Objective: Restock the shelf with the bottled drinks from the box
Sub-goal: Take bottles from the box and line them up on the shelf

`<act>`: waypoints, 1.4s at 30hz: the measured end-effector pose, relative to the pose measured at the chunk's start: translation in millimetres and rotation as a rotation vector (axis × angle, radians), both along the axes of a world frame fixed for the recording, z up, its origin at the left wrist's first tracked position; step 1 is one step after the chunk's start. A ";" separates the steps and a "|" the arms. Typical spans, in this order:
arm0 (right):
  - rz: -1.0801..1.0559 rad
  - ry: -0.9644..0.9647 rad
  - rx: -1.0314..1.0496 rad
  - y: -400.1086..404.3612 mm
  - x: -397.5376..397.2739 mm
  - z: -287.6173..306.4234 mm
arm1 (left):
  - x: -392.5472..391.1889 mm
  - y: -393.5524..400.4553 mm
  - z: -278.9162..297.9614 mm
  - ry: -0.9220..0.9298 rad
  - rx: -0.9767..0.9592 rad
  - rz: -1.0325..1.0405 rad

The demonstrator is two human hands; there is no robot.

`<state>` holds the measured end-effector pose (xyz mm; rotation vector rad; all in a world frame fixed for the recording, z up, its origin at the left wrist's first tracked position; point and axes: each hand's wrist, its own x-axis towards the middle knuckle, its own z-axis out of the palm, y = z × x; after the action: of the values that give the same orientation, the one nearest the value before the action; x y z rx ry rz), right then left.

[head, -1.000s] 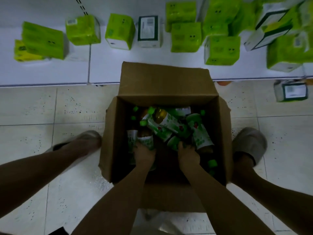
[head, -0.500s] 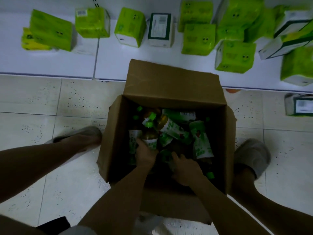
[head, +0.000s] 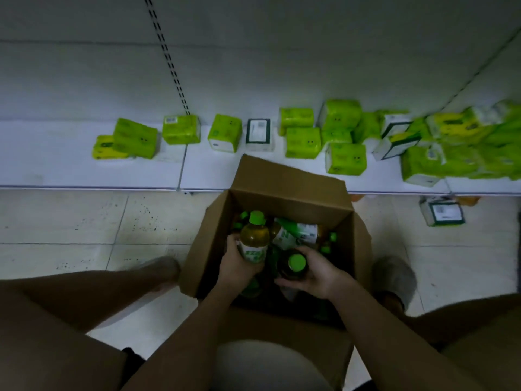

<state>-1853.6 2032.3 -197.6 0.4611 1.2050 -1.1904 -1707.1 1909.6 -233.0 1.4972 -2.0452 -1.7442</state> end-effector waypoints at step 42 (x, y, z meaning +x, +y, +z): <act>0.186 1.149 -0.480 -47.2 -21.5 218.0 | -29.2 -92.3 309.2 0.574 -0.135 -0.132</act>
<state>-1875.1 1985.1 20.4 -0.8042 1.7597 -1.5563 -1736.2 1817.3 76.3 0.7178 -1.9261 -1.7652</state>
